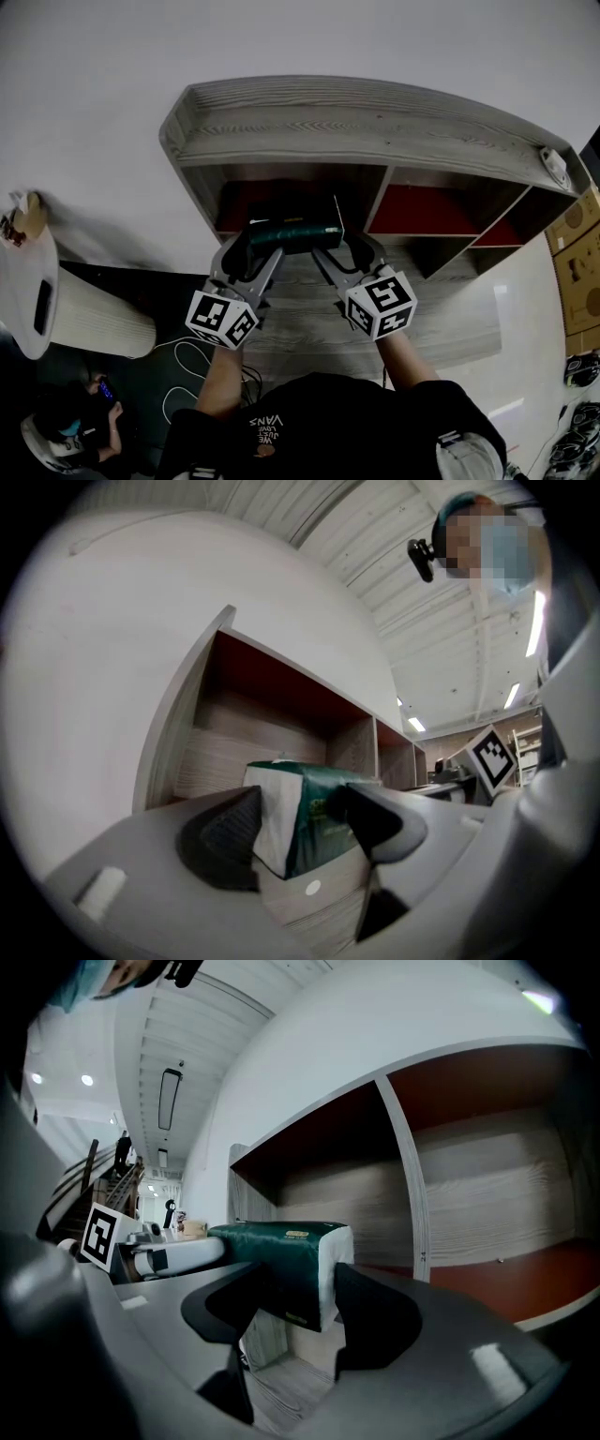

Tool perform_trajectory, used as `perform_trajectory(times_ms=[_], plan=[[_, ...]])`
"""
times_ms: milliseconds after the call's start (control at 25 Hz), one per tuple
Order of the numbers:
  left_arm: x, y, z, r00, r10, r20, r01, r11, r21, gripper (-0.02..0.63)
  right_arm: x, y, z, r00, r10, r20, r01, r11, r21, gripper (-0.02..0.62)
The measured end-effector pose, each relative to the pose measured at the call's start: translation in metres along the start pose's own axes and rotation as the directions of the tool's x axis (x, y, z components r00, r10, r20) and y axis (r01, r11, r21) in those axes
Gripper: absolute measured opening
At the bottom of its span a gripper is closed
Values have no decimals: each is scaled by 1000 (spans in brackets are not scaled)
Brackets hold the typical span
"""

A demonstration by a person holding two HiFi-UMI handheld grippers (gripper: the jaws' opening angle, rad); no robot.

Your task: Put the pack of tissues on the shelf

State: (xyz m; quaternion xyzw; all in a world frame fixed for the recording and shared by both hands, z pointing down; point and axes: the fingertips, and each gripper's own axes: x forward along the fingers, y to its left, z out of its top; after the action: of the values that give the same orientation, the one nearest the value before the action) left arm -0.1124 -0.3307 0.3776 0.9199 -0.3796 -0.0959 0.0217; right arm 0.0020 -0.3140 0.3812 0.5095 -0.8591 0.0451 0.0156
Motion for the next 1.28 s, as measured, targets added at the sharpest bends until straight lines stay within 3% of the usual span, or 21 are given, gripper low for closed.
perform_trajectory(times_ms=[560,1280], plan=[[16,20,-1,999,28,-20,-26,997,69,325,23,-9,3,998,-56,4,57,998,-25,241],[32,40,-5,997,76,-24,-74,994,86,322,45,-18,2,994,-112,7,113,993,-26,241]])
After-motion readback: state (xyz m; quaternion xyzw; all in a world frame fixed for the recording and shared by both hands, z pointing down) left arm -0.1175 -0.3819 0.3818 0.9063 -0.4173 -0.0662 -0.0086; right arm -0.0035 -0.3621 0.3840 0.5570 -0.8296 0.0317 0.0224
